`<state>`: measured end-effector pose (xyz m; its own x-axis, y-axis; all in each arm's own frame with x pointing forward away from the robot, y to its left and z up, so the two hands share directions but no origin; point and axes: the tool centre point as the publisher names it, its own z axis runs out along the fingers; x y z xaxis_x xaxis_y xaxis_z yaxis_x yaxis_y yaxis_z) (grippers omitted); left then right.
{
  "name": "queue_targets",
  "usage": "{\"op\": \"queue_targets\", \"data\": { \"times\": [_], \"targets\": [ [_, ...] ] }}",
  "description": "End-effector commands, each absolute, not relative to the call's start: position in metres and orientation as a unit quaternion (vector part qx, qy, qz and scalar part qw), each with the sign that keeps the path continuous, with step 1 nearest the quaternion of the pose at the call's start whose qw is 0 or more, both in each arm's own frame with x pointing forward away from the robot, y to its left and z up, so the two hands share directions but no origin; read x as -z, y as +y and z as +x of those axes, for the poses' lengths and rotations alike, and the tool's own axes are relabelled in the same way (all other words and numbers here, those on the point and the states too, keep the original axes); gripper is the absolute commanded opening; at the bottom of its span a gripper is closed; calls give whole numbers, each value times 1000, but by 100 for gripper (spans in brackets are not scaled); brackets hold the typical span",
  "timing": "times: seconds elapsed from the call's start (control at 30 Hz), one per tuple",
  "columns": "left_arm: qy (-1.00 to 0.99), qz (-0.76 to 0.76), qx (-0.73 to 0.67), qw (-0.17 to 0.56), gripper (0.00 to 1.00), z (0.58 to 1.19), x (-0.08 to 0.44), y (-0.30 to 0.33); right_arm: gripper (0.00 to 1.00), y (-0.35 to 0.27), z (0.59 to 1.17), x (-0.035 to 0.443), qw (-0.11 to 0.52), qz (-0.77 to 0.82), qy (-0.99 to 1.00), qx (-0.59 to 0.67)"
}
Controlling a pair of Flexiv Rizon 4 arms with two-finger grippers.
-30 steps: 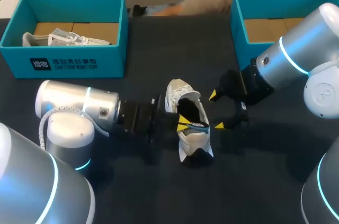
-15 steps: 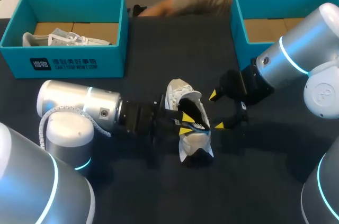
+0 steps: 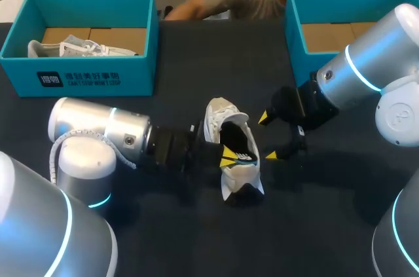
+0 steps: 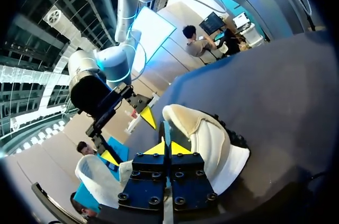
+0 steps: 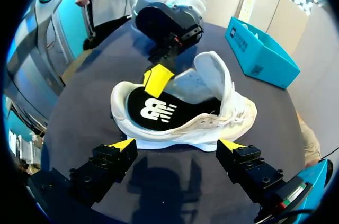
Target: Take the shoe out of the shoebox, open the shoe tongue, remove and reinsert the insole, then place the shoe into the shoebox
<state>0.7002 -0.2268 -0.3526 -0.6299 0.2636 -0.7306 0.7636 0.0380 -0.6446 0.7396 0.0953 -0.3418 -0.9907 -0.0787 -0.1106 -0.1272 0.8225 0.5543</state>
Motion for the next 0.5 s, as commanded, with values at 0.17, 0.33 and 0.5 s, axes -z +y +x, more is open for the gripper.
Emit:
{"op": "queue_targets", "data": {
  "times": [0.17, 0.33, 0.5],
  "targets": [
    [690, 385, 580, 198, 0, 713, 361, -225, 100, 96, 739, 342, 42, -54, 954, -293],
    [678, 387, 591, 204, 24, 705, 348, -222, 100, 96, 739, 342, 42, -54, 954, -293],
    [668, 391, 598, 210, 30, 700, 338, -218, 100, 96, 739, 342, 42, -54, 954, -293]
  ]
}}
